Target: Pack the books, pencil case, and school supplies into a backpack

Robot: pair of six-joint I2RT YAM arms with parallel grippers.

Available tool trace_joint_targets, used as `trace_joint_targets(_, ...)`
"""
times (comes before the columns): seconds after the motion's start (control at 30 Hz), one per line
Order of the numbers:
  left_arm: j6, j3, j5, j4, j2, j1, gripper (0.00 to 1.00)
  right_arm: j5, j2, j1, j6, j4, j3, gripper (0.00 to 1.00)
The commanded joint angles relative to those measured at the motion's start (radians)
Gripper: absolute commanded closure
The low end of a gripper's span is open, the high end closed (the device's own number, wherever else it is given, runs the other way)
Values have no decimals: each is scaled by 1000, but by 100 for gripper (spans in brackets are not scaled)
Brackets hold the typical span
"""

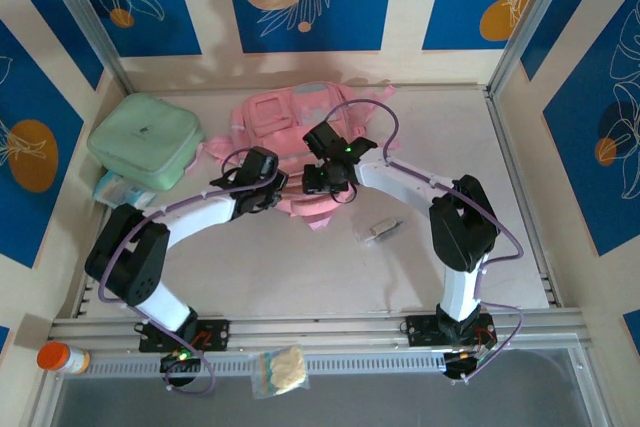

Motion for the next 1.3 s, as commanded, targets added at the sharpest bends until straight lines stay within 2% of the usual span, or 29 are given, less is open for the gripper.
trace_joint_targets(0.0, -36, -16, -24, -17, 20, -13, 69, -6, -44, -7, 12, -19, -19, 68)
trace_joint_targets(0.13, -32, 19, -14, 16, 76, -13, 66, -9, -54, -11, 12, -19, -23, 68)
trace_joint_targets(0.33, -27, 92, -13, 6, 156, -14, 68, -6, -72, -18, 10, -16, -37, 68)
trace_joint_targets(0.47, -9, 131, -37, -23, 173, -15, 76, 6, -84, -18, 0, -21, -45, 68)
trace_joint_targets(0.63, -6, 129, -26, 9, 125, -11, 100, 12, -87, -16, -31, -34, -39, 67)
trace_joint_targets(0.83, -14, 109, -21, 47, 0, -10, 100, 8, -81, -2, -61, -19, -8, 62)
trace_joint_targets(1.07, -54, 80, -6, 58, -70, -11, 100, 20, -64, 16, -45, -6, 39, 58)
trace_joint_targets(1.27, -48, 84, -3, 55, -111, -11, 100, 97, -55, 32, 22, 13, 46, 56)
